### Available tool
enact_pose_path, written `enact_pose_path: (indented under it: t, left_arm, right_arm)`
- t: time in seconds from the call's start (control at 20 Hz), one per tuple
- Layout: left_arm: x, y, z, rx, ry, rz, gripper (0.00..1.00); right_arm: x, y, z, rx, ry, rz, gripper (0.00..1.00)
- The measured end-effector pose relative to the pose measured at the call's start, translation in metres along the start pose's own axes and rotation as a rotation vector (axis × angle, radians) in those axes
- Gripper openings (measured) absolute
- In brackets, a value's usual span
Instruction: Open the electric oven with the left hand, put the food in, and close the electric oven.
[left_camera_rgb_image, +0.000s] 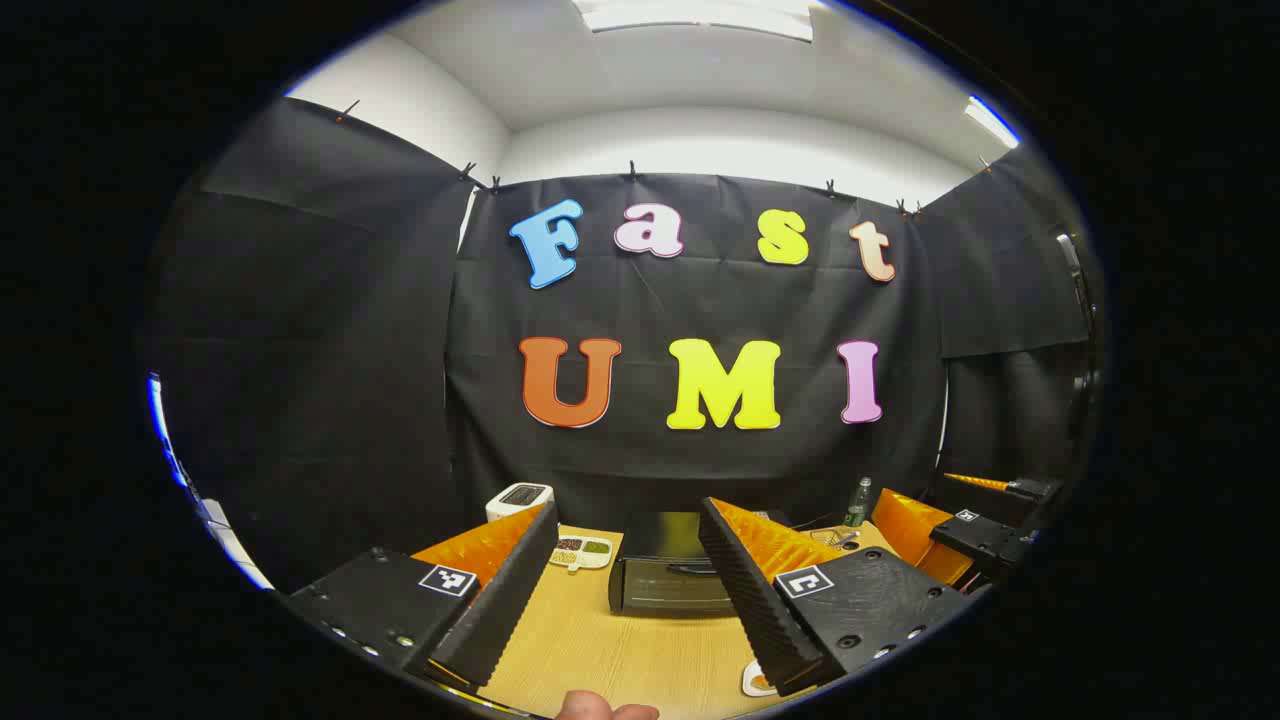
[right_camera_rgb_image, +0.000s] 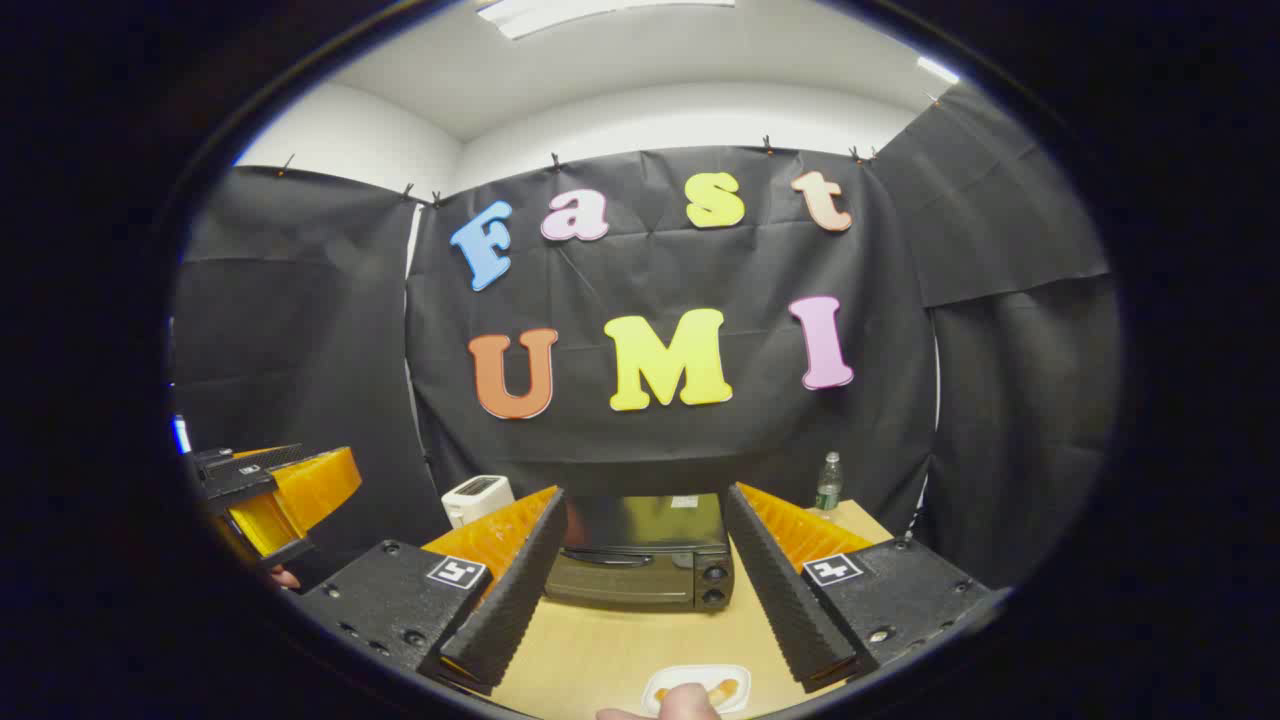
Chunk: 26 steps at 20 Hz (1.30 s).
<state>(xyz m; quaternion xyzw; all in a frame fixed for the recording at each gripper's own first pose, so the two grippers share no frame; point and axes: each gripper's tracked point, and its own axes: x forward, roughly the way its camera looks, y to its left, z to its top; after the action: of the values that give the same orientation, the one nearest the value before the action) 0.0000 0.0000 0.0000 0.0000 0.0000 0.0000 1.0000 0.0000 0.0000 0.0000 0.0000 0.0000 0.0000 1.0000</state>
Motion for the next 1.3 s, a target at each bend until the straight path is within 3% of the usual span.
enact_pose_path:
  t: [1.3]
  left_arm:
    - [0.0001, 0.0012, -0.0012, -0.003, 0.004, 0.001, 0.93]
  right_arm:
    - [0.0025, -0.0019, 0.0009, -0.004, -0.002, -0.009, 0.97]
